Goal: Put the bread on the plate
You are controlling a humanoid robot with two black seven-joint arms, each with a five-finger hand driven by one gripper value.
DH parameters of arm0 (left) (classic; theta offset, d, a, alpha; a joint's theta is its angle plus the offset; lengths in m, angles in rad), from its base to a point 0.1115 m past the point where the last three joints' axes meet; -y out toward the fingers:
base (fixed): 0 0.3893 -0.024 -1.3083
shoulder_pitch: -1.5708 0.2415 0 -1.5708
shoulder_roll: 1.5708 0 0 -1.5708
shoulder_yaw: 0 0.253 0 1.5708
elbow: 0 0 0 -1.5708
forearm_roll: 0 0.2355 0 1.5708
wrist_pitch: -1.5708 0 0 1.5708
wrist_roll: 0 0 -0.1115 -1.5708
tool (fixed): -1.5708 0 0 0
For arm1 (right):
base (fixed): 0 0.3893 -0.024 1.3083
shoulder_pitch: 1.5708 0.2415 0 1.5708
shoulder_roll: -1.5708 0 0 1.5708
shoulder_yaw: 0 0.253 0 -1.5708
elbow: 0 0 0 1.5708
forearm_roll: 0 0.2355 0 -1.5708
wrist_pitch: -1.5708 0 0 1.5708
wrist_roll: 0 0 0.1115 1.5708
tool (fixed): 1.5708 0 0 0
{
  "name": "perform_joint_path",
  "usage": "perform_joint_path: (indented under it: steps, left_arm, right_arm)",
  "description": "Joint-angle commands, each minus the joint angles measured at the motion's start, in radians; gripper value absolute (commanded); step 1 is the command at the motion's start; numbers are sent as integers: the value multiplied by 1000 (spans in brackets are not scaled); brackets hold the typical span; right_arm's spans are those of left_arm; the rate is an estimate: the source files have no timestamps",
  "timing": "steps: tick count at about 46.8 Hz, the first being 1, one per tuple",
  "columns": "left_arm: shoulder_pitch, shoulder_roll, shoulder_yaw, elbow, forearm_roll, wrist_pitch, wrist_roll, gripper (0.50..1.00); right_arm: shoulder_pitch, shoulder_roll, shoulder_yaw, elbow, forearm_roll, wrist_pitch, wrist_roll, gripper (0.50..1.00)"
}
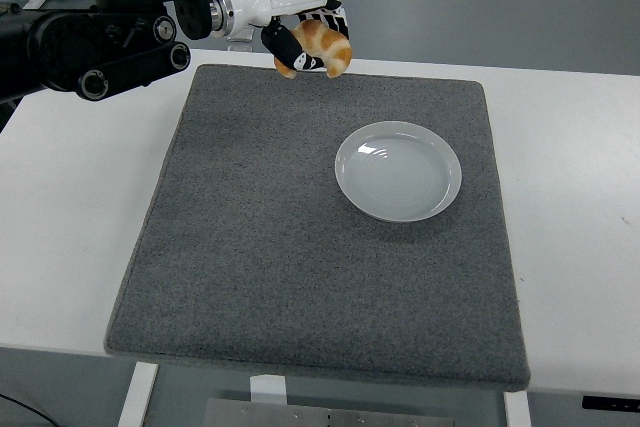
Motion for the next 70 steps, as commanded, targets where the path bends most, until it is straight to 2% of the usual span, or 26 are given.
perform_joint_path:
  steps: [1,8,18,23,31,37,45,62,70]
  left_arm:
    - [-33,4,-1,-9,0,-2,0,500]
    - [-73,6,-10,-38,2,-4,-3,500]
    - [-78,-14,-51,-73,16,-2,-3,500]
    - [-70,-91,-53,-72,19,-1,-5,500]
    - [-59,-175,-44,-57,34,2,-6,500]
    - [-19,-247,-41,-21,60,2,-6,500]
    - [60,-300,-36,26,124,2,-5,500]
    - [191,-326,-35,85,226,4,-5,500]
    - [214,-326,-35,89,256,8,-5,500]
  right_arm:
    - [0,0,0,0,0,0,0,952]
    - [0,0,0,0,0,0,0,952]
    - [0,0,0,0,0,0,0,952]
    - [0,0,0,0,0,0,0,952]
    - [0,0,0,0,0,0,0,952]
    - [0,0,0,0,0,0,0,954]
    - [0,0,0,0,0,0,0,952]
    - [0,0,0,0,0,0,0,952]
    - [0,0,0,0,0,0,0,952]
